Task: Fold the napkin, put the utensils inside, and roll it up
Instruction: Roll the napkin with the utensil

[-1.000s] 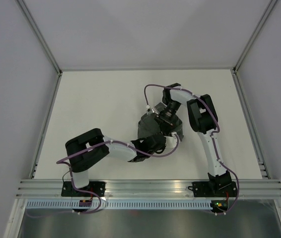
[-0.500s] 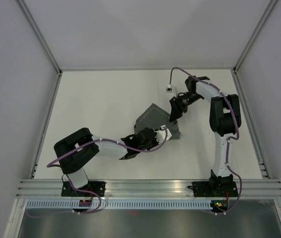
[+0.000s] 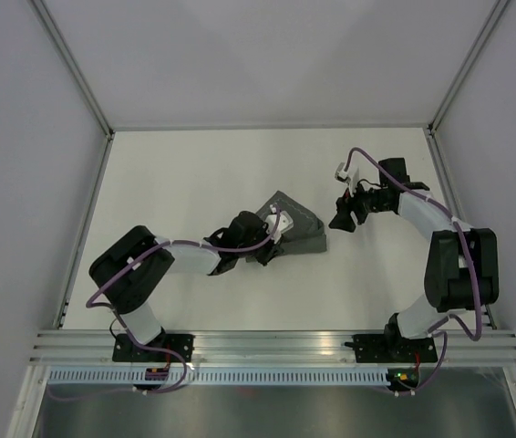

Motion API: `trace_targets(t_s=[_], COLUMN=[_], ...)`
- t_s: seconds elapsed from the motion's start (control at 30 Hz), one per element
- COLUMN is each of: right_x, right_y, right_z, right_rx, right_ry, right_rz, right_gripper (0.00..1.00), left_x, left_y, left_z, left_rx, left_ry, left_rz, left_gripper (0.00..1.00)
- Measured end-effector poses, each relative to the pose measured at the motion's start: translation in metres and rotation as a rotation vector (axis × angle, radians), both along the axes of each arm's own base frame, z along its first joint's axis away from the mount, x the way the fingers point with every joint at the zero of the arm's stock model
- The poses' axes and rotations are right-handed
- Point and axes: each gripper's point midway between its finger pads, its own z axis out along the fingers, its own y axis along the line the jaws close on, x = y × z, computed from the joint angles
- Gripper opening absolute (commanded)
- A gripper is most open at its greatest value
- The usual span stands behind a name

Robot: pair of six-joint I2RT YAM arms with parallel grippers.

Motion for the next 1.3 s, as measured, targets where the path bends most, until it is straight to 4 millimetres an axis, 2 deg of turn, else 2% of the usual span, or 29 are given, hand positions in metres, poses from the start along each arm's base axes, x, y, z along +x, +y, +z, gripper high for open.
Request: trace_targets(t_s=[0.2,0.43,0.5,0.87,1.07,1.23,1.27,1.3], right_x=[-0.013,-0.065,-0.075,-0.069,-0.075,-0.074,-0.072,-0.071], right_y=[0.004,0.050,0.059,0.077,0.089,0.093,0.094,0.094], right_z=[0.002,-0.019,-0.025,-0.032,-0.051,-0.064,-0.064,-0.066], right_rx=[-0.083,-0.194,-0.215,-0.322,-0.374,-0.413,-0.420,-0.427], right_ry=[-0.192,-0.409,-0.445,-0.654,-0.682,-0.682,-0.687,-0.687], right_rz=[0.069,0.268,0.308,0.378,0.441,0.458,0.454,0.451], right_gripper=[0.74,0.75,0.75,0.76,0.75,0.64,0.61,0.53], left_x=[0.001,0.005,0.005,0.005,0.003,0.001,0.001,0.001], left_y=[-0.004,-0.023,-0.026,-0.023,-0.024,-0.024,-0.024,-0.024], left_z=[-0.002,-0.005,-0.005,-0.007,-0.008,-0.008,-0.008,-0.009], left_rx=[-0.047,-0.079,-0.088,-0.118,-0.122,-0.123,-0.122,-0.120], left_ry=[0.112,0.274,0.314,0.458,0.510,0.539,0.544,0.549], left_rz=[-0.030,-0.099,-0.116,-0.157,-0.177,-0.187,-0.188,-0.188], left_gripper=[0.02,0.02,0.02,0.02,0.02,0.02,0.02,0.02])
